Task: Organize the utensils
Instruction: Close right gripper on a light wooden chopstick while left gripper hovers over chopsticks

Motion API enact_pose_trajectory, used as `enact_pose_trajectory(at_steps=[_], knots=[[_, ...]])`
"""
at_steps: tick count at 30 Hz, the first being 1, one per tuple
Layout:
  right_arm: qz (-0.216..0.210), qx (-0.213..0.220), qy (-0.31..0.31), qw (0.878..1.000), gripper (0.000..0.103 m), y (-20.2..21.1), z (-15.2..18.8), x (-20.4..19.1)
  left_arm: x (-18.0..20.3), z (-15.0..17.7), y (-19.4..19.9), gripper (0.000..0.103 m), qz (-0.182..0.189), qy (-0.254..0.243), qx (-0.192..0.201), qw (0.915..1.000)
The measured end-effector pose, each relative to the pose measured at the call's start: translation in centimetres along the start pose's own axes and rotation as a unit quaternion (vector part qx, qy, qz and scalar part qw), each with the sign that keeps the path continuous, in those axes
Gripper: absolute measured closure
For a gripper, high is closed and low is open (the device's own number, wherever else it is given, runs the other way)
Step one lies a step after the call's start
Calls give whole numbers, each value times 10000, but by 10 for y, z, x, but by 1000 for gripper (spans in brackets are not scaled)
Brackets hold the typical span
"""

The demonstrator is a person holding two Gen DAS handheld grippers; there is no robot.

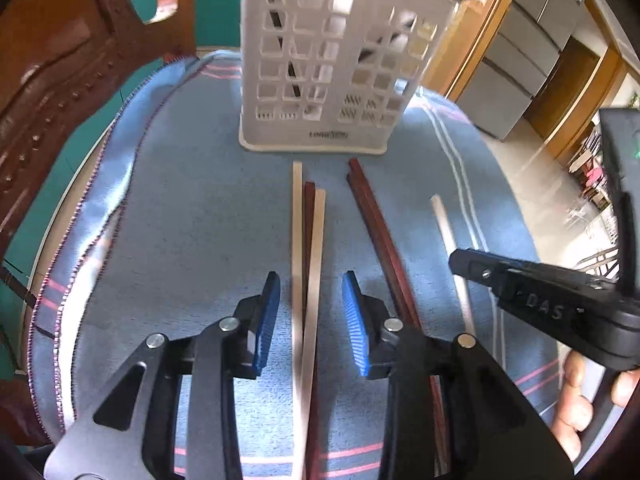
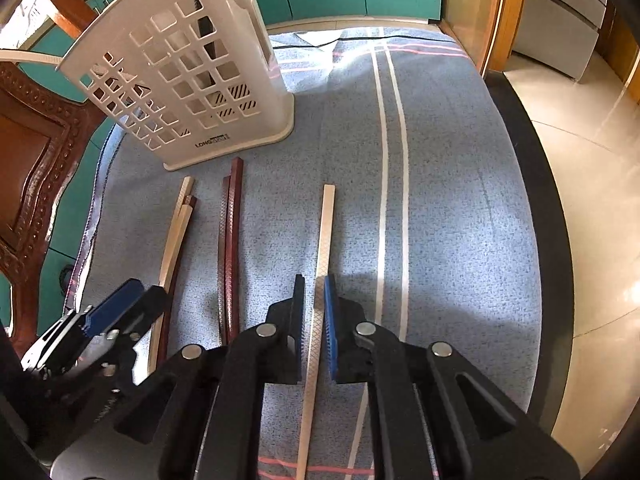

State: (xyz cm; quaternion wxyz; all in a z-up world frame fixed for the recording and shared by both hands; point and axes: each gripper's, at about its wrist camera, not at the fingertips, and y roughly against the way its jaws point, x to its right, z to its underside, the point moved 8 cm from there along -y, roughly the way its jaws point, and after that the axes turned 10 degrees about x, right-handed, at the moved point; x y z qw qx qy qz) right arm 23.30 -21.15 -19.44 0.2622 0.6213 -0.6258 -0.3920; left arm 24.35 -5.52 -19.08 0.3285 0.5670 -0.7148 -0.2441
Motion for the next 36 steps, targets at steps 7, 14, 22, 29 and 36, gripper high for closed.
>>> enact_pose_trajectory(at_steps=[7, 14, 22, 29, 36], knots=[[22, -75, 65, 9999, 89, -4, 2, 1, -5, -2, -1, 91, -108, 82, 76, 9999], [51, -95, 99, 9999, 89, -5, 1, 0, -14, -9, 20, 91, 217, 258, 244, 9991], [71, -89, 156, 9998, 87, -6, 1, -3, -13, -8, 24, 91, 365, 303, 259, 9985], [152, -37, 248, 9996, 84, -7, 1, -4, -11, -5, 13, 81, 313, 209, 113, 9992], [272, 54, 446, 9986, 84, -3, 4, -6, -18, -4, -1, 80, -61, 182, 38, 9998]])
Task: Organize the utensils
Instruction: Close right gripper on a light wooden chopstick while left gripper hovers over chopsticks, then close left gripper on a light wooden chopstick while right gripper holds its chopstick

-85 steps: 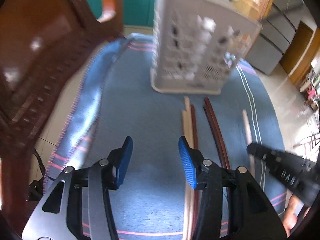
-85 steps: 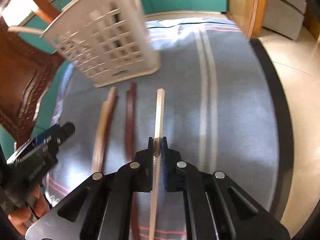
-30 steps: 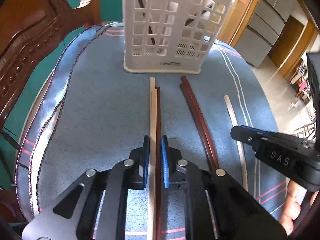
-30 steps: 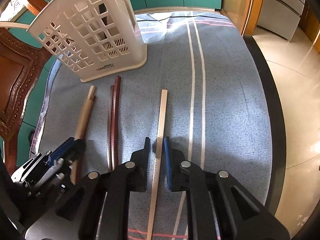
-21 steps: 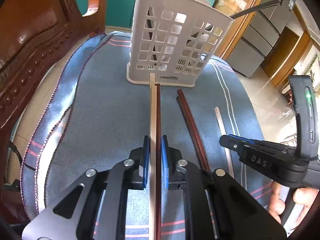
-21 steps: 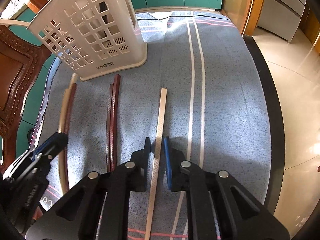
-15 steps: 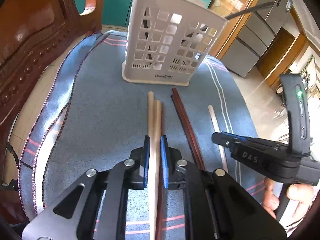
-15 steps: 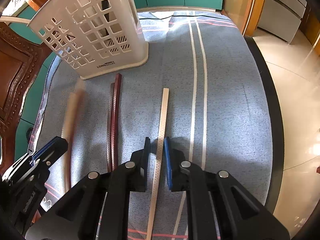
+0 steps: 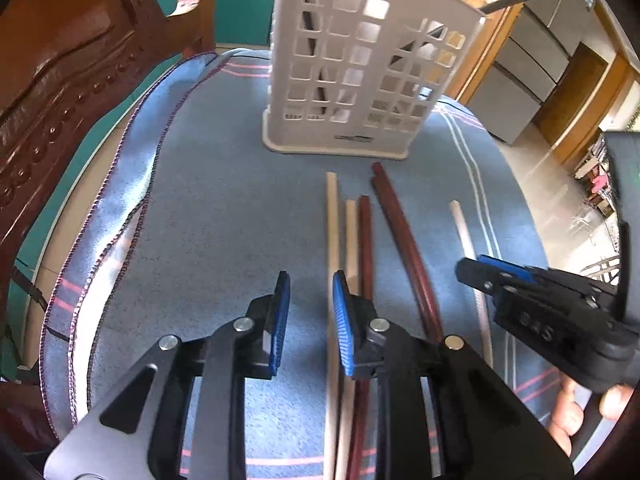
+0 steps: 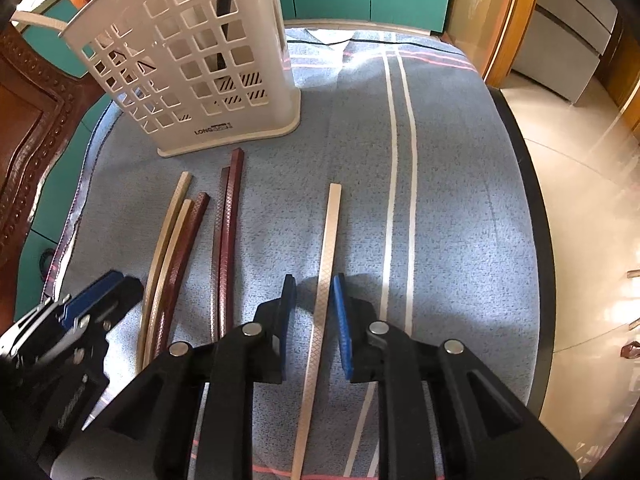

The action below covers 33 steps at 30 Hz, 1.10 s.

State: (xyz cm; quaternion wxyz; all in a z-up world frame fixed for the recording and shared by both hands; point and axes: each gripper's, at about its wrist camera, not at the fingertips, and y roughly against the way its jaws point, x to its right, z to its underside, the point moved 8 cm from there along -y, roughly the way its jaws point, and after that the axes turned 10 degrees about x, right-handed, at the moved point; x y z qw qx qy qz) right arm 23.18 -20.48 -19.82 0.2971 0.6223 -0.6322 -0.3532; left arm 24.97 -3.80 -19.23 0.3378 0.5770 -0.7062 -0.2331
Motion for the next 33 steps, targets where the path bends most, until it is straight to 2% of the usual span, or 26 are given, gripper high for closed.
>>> enact_pose_trajectory(at_steps=[6, 7, 11, 13, 17, 21, 25, 28, 33], knots=[[85, 117, 164, 9998, 84, -1, 0, -2, 3, 3, -4, 78, -96, -78, -96, 9999], [163, 152, 221, 9995, 84, -1, -1, -3, 2, 3, -4, 75, -100, -88, -96, 9999], [439, 316, 394, 9978, 84, -3, -3, -7, -1, 1, -8, 72, -156, -110, -156, 9997], [591, 416, 477, 9962, 84, -3, -4, -10, -6, -1, -10, 72, -344, -187, -151, 9991], [704, 528, 414, 9953, 84, -6, -8, -10, -11, -1, -12, 82, -616, -420, -150, 9971], [781, 684, 347, 9940, 84, -9, -11, -10, -15, -3, -13, 90, -692, -424, -167, 9966], [877, 838, 448, 9916, 84, -12, -12, -17, -21, -5, -10, 92, -842, -386, -192, 9955], [865, 859, 517, 9912, 95, -10, -8, -22, -27, -6, -7, 92, -899, -368, -191, 9951], [829, 808, 455, 9922, 96, -7, -5, -25, -39, -10, 2, 92, -1127, -374, -100, 9929]])
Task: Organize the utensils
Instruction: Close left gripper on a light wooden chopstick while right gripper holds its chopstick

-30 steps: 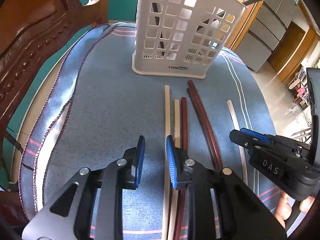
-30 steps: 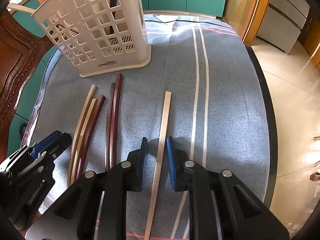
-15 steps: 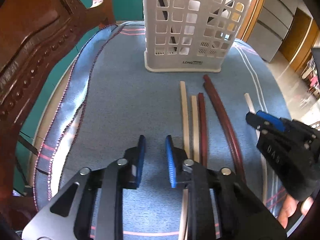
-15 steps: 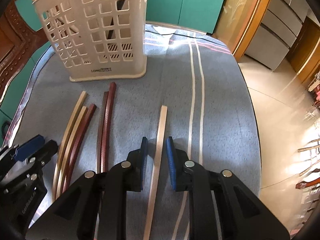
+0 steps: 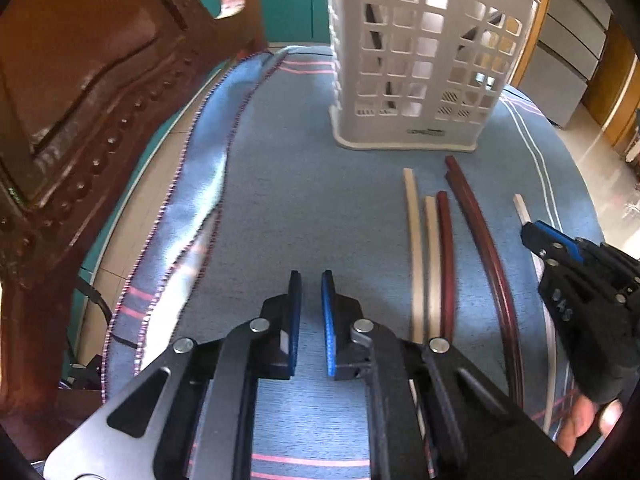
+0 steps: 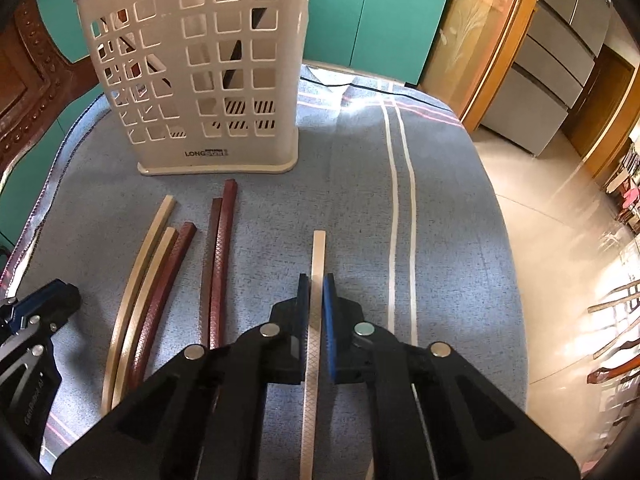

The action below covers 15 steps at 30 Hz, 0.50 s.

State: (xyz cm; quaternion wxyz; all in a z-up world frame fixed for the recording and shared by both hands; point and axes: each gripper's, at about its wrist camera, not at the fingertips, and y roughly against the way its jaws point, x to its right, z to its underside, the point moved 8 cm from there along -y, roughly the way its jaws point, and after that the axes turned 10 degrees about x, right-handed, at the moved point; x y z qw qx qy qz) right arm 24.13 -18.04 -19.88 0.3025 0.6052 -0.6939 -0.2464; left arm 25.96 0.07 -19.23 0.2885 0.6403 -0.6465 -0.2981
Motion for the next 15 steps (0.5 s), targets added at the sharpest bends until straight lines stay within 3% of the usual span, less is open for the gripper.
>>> enact_pose_trajectory(at_steps=[4, 9, 15], knots=[[-268, -149, -315, 9990, 96, 0, 0, 8, -7, -4, 8, 92, 231, 108, 52, 9997], [-498, -297, -546, 9968, 96, 0, 0, 14, -16, -16, 17, 92, 777, 454, 116, 9959], [-687, -201, -755, 9946, 93, 10, -11, 19, -25, -24, 23, 78, 1097, 740, 231, 9909]])
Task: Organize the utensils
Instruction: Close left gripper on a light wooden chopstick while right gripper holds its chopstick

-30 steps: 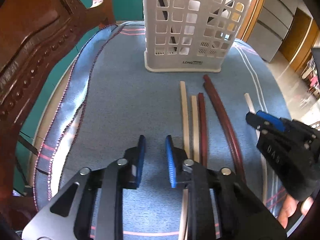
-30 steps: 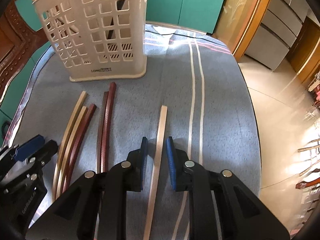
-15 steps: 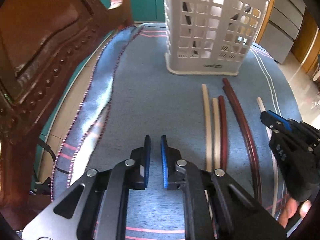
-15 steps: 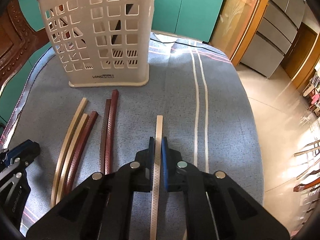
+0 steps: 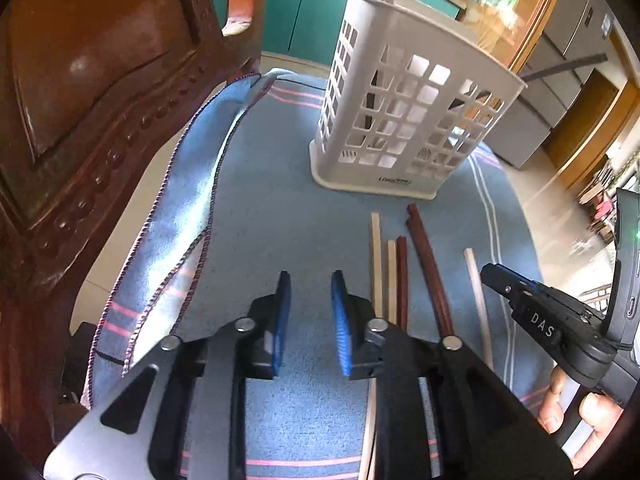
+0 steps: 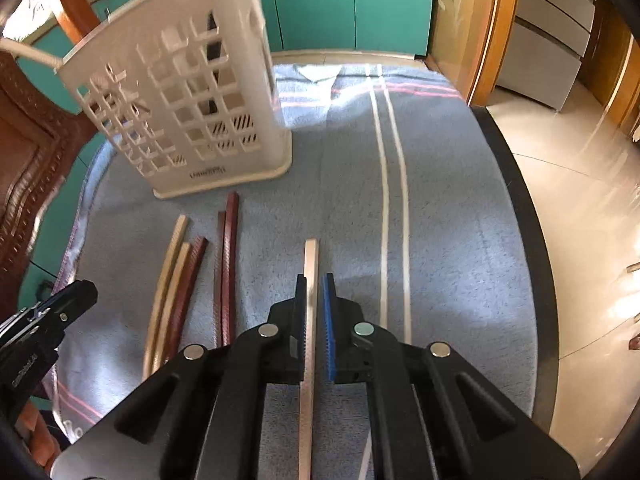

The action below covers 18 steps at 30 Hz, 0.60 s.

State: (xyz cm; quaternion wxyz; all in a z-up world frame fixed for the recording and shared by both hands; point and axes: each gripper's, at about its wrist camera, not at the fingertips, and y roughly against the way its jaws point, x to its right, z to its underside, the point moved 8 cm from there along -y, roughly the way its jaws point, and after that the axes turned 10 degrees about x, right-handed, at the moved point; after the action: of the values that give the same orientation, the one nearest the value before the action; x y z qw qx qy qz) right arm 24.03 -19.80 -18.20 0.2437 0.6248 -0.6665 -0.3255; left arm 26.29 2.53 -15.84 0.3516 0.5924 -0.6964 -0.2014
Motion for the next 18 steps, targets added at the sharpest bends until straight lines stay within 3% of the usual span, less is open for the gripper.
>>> enact_pose_trajectory(at_steps=[7, 10, 14, 18], knots=[[-167, -81, 89, 9998, 87, 9, -4, -8, 12, 3, -7, 71, 57, -32, 55, 10000], [-187, -220, 73, 9996, 81, 4, -5, -4, 29, 4, -11, 69, 310, -96, 116, 9994], [-249, -383, 12, 9990, 78, -2, -3, 0, 51, 5, -27, 63, 353, -278, 148, 9989], [-264, -468, 125, 9985, 78, -2, 3, -3, 63, 15, -50, 62, -66, -657, -125, 9977]])
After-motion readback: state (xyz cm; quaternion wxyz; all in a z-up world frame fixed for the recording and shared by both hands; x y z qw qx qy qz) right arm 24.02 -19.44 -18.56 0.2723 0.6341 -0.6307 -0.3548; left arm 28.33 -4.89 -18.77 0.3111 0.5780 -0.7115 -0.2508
